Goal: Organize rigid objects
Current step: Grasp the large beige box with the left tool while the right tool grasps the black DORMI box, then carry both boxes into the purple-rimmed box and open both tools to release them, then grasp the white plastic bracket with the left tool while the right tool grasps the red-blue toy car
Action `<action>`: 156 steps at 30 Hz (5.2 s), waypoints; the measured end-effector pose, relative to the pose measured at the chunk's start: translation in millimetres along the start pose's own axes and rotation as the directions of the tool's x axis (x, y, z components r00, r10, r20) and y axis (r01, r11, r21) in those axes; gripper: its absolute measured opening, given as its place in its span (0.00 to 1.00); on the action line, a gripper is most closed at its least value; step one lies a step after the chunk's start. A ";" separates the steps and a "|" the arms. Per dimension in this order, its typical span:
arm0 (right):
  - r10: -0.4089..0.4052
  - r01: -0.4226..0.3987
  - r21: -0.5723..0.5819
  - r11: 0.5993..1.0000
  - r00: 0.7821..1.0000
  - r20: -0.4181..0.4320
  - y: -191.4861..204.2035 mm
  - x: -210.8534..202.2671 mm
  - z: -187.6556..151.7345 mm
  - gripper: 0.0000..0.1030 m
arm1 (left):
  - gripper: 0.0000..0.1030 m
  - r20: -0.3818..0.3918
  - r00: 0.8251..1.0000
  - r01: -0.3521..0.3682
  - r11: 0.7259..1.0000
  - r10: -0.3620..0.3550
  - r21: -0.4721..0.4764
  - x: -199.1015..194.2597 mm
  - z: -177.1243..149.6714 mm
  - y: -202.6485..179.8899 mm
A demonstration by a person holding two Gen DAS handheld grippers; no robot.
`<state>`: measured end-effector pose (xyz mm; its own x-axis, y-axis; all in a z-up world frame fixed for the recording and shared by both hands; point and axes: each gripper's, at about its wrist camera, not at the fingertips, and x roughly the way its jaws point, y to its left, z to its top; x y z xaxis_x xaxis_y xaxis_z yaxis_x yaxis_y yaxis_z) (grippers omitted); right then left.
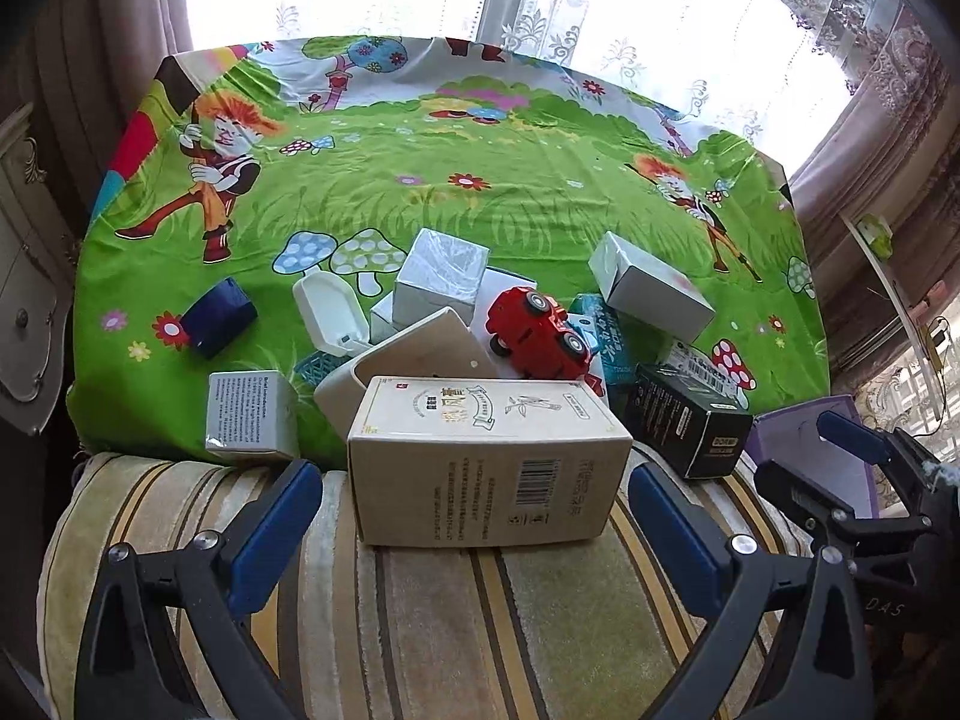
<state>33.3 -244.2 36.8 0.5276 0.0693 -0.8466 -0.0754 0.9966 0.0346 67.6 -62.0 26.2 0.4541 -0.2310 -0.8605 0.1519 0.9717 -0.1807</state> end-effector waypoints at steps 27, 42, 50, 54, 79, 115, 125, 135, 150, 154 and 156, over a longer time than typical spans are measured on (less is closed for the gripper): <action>-0.021 0.020 -0.009 1.000 0.994 -0.105 10.0 47.3 19.6 0.89 | 1.00 -0.062 0.998 -0.016 0.999 0.015 -0.029 29.0 9.8 -8.0; 0.022 -0.027 -0.042 0.999 0.994 -0.105 17.0 43.8 12.3 0.45 | 0.99 -0.069 0.996 -0.062 0.998 0.061 -0.015 26.7 3.8 -8.8; 0.052 -0.056 -0.049 0.997 0.996 -0.072 21.7 28.1 5.3 0.44 | 0.98 -0.048 0.997 -0.052 0.999 0.052 -0.005 13.6 -5.1 -13.7; 0.060 -0.063 -0.043 0.997 0.997 -0.053 21.7 18.1 0.2 0.44 | 0.98 -0.037 0.998 -0.042 0.999 0.042 0.001 7.0 -10.1 -17.8; -0.046 0.038 0.163 0.986 0.998 0.047 -77.6 -60.3 -60.9 0.42 | 0.98 -0.001 0.996 0.092 0.982 -0.094 0.166 -21.7 -35.3 -97.1; -0.309 0.265 0.463 0.846 0.951 0.020 -215.9 -111.1 -130.9 0.76 | 1.00 -0.206 0.895 0.443 0.737 -0.396 0.510 -23.8 -81.5 -257.2; -0.233 0.195 0.427 0.883 0.972 0.039 -194.4 -97.9 -118.9 0.77 | 1.00 -0.161 0.904 0.425 0.794 -0.396 0.434 -25.2 -65.1 -218.5; -0.145 0.121 0.344 0.931 0.988 0.046 -155.8 -78.4 -97.4 0.77 | 0.99 -0.112 0.903 0.428 0.858 -0.414 0.284 -24.6 -42.2 -154.0; -0.013 0.005 0.163 0.987 0.999 0.048 -82.5 -48.7 -52.8 0.77 | 0.94 0.042 0.933 0.360 0.926 -0.357 -0.116 -22.7 -9.0 1.4; 0.027 -0.032 0.110 0.993 0.999 0.043 -62.8 -41.1 -39.5 0.77 | 0.88 0.037 0.940 0.340 0.917 -0.340 -0.208 -11.6 -5.1 28.6; 0.045 -0.049 0.098 0.994 0.998 0.044 -56.2 -38.3 -32.9 0.77 | 0.82 0.022 0.938 0.340 0.904 -0.347 -0.257 -3.5 -4.4 40.1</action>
<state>-10.5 -304.4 49.9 0.5607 0.1158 -0.8199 -0.0179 0.9916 0.1278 68.3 -22.1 19.9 0.3922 -0.5544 -0.7340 0.0660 0.8129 -0.5787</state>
